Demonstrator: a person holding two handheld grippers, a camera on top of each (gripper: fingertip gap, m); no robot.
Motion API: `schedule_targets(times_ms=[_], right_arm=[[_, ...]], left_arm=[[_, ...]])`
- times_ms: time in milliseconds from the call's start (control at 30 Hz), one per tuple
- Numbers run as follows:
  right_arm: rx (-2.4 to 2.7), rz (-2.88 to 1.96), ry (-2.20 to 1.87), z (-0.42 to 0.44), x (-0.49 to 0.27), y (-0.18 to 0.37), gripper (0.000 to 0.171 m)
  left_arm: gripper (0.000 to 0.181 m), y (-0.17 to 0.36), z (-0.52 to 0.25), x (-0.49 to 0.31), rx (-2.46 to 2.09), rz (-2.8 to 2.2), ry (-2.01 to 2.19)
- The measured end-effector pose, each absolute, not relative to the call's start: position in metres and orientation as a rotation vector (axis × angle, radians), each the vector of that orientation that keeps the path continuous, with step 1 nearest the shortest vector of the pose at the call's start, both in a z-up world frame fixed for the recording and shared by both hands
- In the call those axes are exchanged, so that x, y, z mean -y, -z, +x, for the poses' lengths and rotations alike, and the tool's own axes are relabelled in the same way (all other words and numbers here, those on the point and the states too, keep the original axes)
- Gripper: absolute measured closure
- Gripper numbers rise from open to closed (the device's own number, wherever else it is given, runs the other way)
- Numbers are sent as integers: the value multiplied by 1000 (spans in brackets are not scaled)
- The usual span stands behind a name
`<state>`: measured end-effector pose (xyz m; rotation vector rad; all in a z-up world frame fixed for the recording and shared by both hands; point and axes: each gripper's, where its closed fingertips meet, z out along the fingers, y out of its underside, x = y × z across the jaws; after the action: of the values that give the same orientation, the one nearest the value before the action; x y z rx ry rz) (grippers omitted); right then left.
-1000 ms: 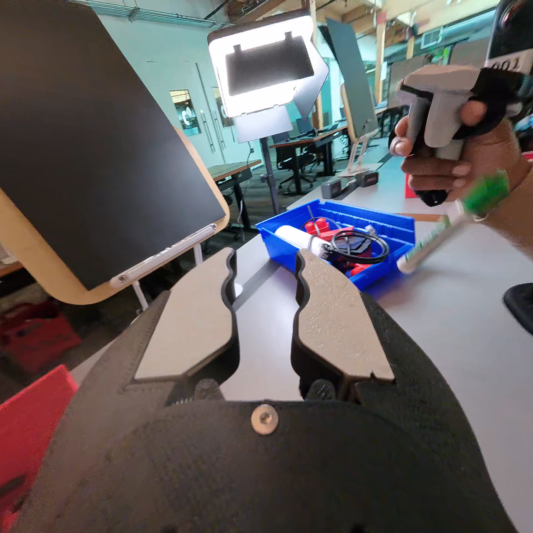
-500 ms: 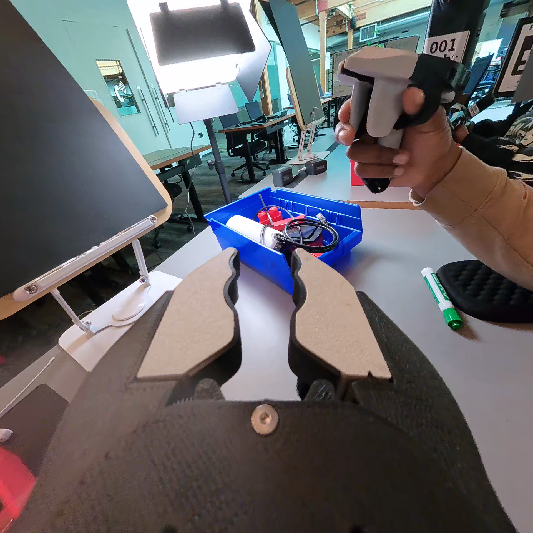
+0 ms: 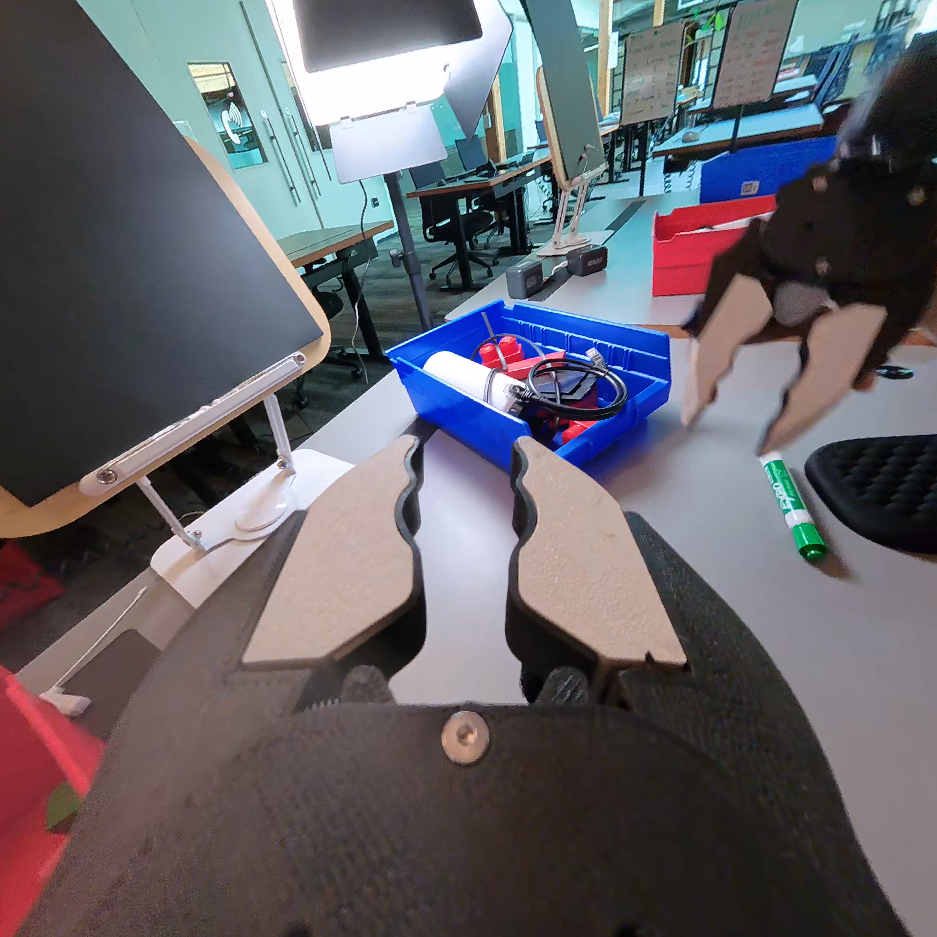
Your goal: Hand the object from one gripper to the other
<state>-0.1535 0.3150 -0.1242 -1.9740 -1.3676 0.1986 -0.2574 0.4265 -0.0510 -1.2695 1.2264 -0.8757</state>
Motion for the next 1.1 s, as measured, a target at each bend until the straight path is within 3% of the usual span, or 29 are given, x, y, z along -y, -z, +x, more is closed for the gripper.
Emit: schedule_targets(times_ms=[133, 200, 267, 333, 433, 533, 700, 967, 1100], right_arm=[[1634, -2242, -149, -128, -253, 218, 121], [1708, -2292, -123, -123, -232, 243, 119], [1761, -2295, -57, -121, -225, 260, 127], [1807, -2259, 30, -120, -231, 267, 153], [1653, -2143, -41, -139, -259, 231, 154], [1329, -2011, -7, -134, -312, 155, 153], [546, -2122, -27, -42, -400, 71, 154], [-178, -2335, -88, 104, -464, 139, 151], [-171, -2181, 26, 120, -478, 121, 136]], left_arm=[[149, 59, -258, -435, -1244, -1320, 760], [150, 66, -257, -441, -1250, -1353, 692], [151, 74, -255, -443, -1266, -1387, 654], [151, 79, -254, -445, -1280, -1399, 604], [151, 81, -257, -448, -1287, -1402, 536], [152, 81, -259, -450, -1279, -1414, 525], [153, 81, -264, -455, -1264, -1441, 511], [153, 80, -272, -463, -1227, -1471, 492], [153, 82, -275, -469, -1216, -1487, 494]])
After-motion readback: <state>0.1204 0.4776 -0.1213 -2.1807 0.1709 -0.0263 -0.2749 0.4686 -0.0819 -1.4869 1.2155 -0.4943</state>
